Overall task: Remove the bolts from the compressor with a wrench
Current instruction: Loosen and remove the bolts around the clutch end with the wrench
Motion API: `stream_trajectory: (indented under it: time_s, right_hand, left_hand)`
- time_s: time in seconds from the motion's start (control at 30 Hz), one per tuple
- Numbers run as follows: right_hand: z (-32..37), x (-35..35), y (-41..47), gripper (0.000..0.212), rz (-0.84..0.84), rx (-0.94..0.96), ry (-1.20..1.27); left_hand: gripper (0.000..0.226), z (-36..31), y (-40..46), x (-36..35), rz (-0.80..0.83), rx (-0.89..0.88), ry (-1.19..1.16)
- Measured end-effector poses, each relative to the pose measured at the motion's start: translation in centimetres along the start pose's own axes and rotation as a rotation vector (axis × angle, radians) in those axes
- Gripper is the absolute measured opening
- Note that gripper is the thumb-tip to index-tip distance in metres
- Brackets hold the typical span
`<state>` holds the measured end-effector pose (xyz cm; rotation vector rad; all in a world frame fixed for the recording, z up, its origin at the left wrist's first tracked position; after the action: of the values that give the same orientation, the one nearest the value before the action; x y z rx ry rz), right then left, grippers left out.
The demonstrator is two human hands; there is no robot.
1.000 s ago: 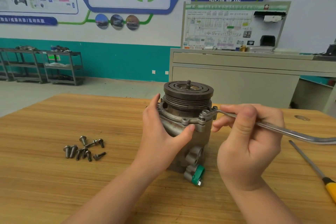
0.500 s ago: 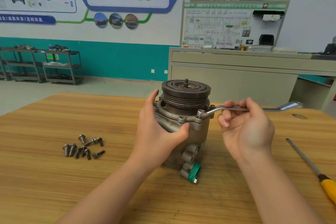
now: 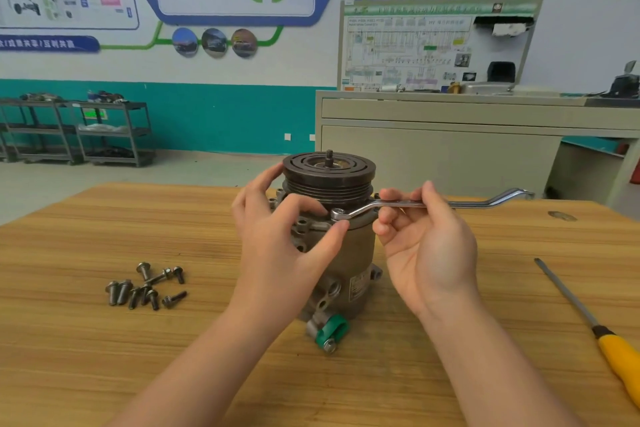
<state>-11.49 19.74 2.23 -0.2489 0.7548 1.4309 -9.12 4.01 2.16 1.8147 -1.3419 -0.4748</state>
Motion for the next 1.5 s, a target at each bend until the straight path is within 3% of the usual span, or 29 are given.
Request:
stream_trajectory:
  time_s: [0.27,0.47,0.6,0.7,0.83,0.9,1.03,1.23,1.3,1.37,1.4,1.47,1.5]
  right_hand:
    - [0.1,0.1,0.2,0.026,0.031,-0.035,0.069]
    - [1.0,-0.8,-0.3,0.023,0.149,-0.005,0.132]
    - [1.5,-1.3,-0.6,0.018,0.209,-0.009,0.246]
    - [1.9,-0.1,0.1,0.018,0.100,-0.021,0.290]
    - [1.3,1.2,0.9,0.026,0.008,-0.071,0.237]
    - [0.8,1.4,1.1,0.028,-0.008,-0.092,0.219]
    - [0.3,1.6,1.4,0.029,-0.005,-0.110,0.196]
    - [0.2,2.3,1.6,0.029,-0.069,-0.109,0.207]
    - [0.4,2.7,1.6,0.027,-0.113,-0.105,0.255]
    - [0.6,3.2,1.7,0.025,-0.157,-0.091,0.291]
    - [0.7,3.4,1.7,0.025,-0.182,-0.081,0.287]
    - [0.8,3.8,1.9,0.020,-0.231,-0.038,0.231]
    - [0.9,4.0,2.0,0.016,-0.256,-0.005,0.182]
  left_hand:
    - [0.009,-1.1,-0.2,-0.5,-0.034,0.004,-0.025]
    - [0.011,-2.6,0.3,0.3,-0.147,-0.157,-0.081]
    - [0.015,-2.7,0.7,1.5,-0.151,-0.216,0.012]
    - [0.013,0.3,2.0,3.7,-0.192,0.044,0.227]
    - [0.039,8.2,2.7,9.2,-0.079,0.757,0.718]
    - [0.047,11.0,1.8,11.3,0.003,1.024,0.839]
    - [0.048,13.4,0.5,12.1,0.045,1.225,0.854]
    - [0.056,13.9,0.2,11.7,0.071,1.254,0.905]
    - [0.056,12.6,0.9,11.3,0.002,1.143,0.879]
    - [0.067,9.7,2.1,9.4,-0.133,0.798,0.648]
    - [0.076,7.6,2.3,7.7,-0.156,0.613,0.411]
    - [0.102,2.9,1.8,3.5,-0.042,0.442,-0.036]
    - [0.114,1.2,1.1,1.6,0.029,0.427,-0.130]
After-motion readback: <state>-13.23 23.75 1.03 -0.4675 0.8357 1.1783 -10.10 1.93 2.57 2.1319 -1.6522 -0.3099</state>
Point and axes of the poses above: each hand's wrist, its own y-axis towards the middle knuckle, its own x-axis out of the back of the hand, z = x × y, the point moved 5 cm from there along y, towards the middle knuckle, and after that the axes turned 14 degrees about -y, right-handed, at the moved point
